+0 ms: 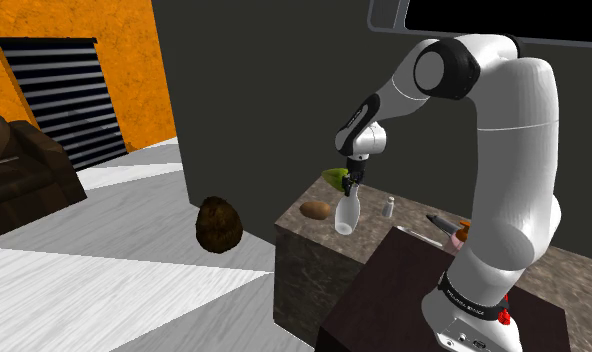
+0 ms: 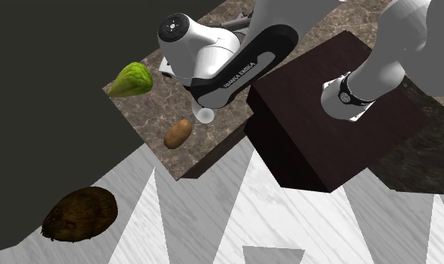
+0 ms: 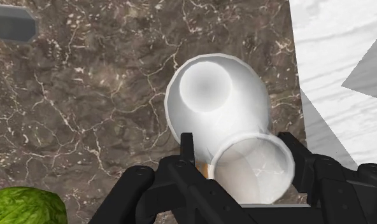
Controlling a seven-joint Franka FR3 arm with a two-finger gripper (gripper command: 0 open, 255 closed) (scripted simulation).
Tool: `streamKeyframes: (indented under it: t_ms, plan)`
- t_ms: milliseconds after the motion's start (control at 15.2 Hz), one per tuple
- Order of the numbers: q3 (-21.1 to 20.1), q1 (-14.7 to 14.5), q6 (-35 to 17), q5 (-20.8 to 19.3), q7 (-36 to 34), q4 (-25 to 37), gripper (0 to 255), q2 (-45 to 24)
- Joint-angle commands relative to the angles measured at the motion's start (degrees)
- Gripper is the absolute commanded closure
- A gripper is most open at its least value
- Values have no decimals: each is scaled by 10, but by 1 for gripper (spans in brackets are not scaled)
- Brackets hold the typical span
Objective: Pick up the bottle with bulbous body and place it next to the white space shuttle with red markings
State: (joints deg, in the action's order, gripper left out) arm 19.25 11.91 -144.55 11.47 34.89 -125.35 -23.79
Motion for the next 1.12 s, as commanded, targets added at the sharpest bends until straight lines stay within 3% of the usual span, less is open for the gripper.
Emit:
streamKeyframes:
  t_ms: [0,528,1056]
  plan:
    - [0,0,0,0,0,0,255,0]
    - [0,0,0,0,0,0,255,0]
    - [18,-14,49,-30,-19,-1,255,53]
